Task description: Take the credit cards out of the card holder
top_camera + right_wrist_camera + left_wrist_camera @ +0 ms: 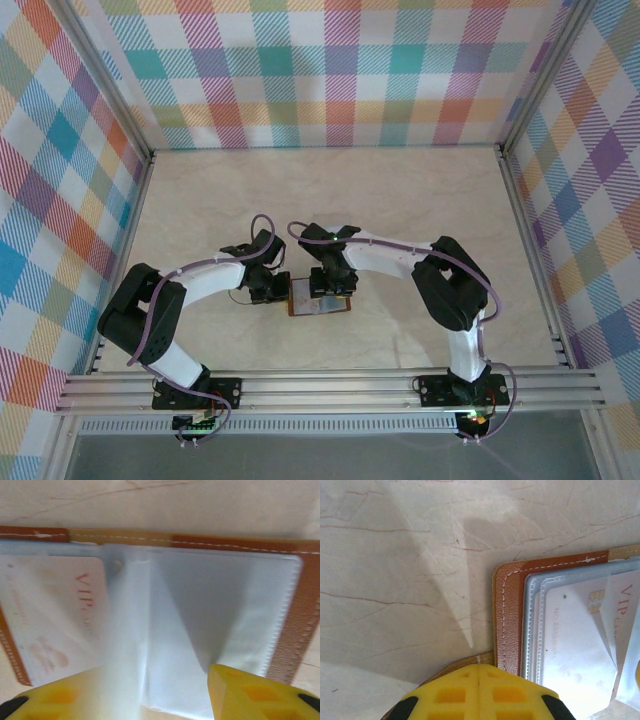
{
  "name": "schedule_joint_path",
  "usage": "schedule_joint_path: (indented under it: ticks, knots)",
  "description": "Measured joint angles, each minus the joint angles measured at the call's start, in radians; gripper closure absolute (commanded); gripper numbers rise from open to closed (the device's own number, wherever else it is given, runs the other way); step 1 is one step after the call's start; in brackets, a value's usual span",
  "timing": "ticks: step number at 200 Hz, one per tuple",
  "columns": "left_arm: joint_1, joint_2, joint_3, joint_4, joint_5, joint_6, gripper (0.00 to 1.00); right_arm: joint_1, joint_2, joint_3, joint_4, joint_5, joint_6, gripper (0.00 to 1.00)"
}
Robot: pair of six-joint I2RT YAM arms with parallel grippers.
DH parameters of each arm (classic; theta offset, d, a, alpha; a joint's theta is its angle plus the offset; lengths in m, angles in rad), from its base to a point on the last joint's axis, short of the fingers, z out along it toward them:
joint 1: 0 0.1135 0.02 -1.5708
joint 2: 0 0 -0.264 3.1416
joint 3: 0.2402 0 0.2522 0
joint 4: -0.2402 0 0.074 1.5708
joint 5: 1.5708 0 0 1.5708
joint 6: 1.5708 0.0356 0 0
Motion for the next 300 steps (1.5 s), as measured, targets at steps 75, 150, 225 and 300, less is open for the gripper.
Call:
schedule_joint_path:
  ticks: [75,150,225,300]
  knots:
    - [0.001,-0.006,0.000,-0.008,0.005,0.000,0.94,-0.011,0.000,0.001,-0.093,0.147,-0.023,0.50]
    - [0.001,-0.050,0.029,-0.049,0.057,-0.001,0.94,-0.036,-0.106,-0.011,-0.069,0.113,-0.045,0.58]
    - [-0.028,-0.018,0.043,-0.025,0.101,-0.026,0.96,-0.082,-0.130,-0.100,0.185,-0.208,-0.045,0.80]
    - [-0.050,0.054,0.076,-0.037,0.090,-0.027,0.97,-0.130,-0.049,-0.167,0.355,-0.366,-0.044,0.81]
